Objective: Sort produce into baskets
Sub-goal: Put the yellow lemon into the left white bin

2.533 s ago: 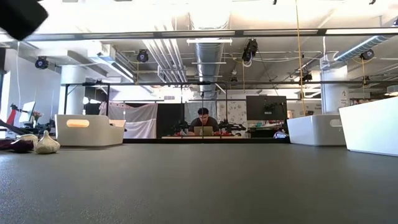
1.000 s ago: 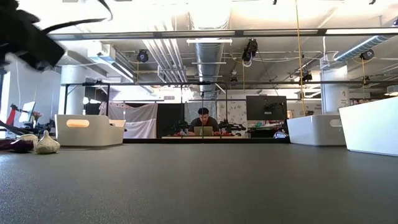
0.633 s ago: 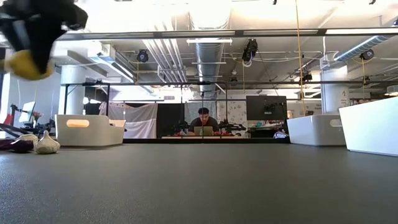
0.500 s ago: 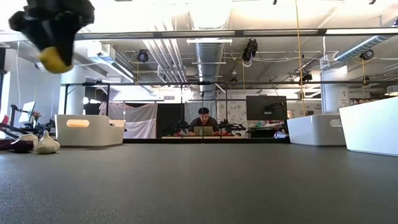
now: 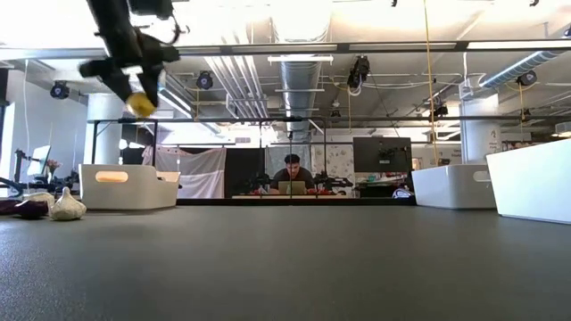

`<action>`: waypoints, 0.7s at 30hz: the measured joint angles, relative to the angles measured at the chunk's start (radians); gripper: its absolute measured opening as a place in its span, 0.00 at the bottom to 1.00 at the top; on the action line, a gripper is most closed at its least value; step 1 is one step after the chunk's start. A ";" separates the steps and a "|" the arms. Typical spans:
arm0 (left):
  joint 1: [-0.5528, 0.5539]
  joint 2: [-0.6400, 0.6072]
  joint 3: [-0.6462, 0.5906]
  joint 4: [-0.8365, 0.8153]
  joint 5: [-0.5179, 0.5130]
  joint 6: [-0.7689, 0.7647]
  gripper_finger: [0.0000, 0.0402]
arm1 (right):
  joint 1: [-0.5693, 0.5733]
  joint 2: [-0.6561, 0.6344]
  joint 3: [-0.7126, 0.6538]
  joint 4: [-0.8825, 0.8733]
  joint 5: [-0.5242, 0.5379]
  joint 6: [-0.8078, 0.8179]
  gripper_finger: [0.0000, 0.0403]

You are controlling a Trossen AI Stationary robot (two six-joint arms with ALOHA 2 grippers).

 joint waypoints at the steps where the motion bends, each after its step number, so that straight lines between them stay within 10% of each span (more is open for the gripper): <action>1: 0.049 0.012 -0.009 0.042 0.028 0.024 0.52 | 0.000 0.000 0.000 0.000 0.000 0.000 0.53; 21: 0.217 0.380 -0.093 0.175 0.001 0.110 0.53 | 0.000 0.000 0.000 0.000 0.000 0.000 0.53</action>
